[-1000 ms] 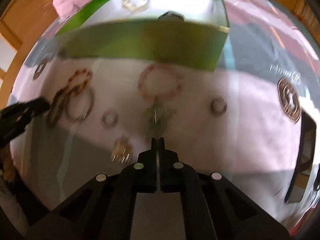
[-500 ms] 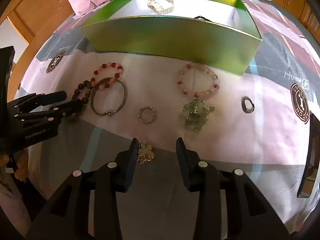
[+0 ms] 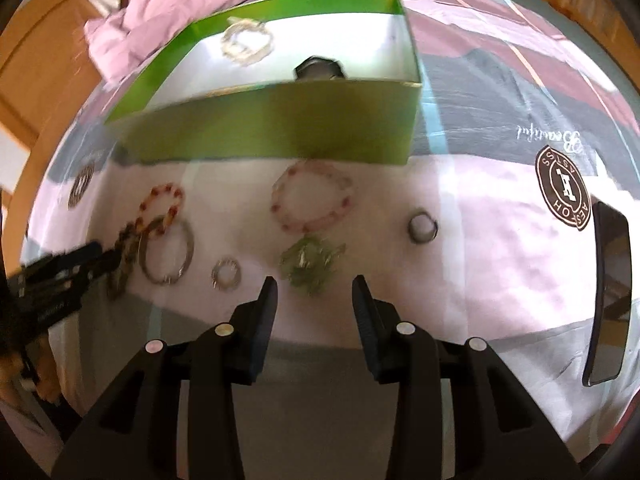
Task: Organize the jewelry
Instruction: 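Close the left tool on the dark bead strand while the right tool grasps the pink bracelet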
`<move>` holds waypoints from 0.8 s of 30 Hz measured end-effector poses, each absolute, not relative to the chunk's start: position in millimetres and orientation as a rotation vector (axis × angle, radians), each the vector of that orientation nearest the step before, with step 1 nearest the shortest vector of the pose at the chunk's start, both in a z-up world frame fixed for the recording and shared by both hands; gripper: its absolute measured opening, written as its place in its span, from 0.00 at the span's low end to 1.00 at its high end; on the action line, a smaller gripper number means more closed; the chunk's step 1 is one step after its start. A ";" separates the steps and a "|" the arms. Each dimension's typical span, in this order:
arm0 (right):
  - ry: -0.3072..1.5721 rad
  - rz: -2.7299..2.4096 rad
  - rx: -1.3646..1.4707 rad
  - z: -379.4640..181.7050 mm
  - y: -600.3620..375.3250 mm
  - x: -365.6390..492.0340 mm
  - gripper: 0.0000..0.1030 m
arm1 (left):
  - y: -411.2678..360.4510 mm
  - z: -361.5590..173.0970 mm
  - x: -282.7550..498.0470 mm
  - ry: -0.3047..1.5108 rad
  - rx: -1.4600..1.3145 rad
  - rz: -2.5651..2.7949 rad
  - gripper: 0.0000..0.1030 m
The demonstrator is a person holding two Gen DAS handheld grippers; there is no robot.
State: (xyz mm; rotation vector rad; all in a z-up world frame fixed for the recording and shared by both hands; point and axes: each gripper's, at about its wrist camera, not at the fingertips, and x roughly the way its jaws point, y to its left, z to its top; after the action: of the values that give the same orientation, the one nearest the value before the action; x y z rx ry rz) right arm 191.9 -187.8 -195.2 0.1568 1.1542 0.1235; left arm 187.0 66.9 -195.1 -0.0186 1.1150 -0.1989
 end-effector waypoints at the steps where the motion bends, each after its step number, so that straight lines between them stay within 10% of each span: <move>1: 1.143 0.105 0.159 -193.1 -188.5 199.1 0.38 | 67.8 -194.7 187.3 1.112 -0.022 -0.194 0.48; 16: 1.142 0.001 -0.007 -216.4 -169.1 244.0 0.29 | 61.6 -207.6 195.9 1.117 0.043 -0.151 0.46; 21: 1.126 0.051 -0.049 -215.6 -159.1 230.9 0.08 | 60.3 -206.7 195.4 1.109 0.053 -0.156 0.11; 24: 1.128 0.065 -0.034 -211.9 -157.7 221.8 0.08 | 62.5 -203.9 192.9 1.108 0.046 -0.159 0.11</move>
State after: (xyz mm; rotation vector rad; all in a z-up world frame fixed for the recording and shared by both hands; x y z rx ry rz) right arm 221.8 -157.7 -211.9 -0.0339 1.1284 0.0649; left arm 192.9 62.5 -203.9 0.0461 1.1080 -0.1591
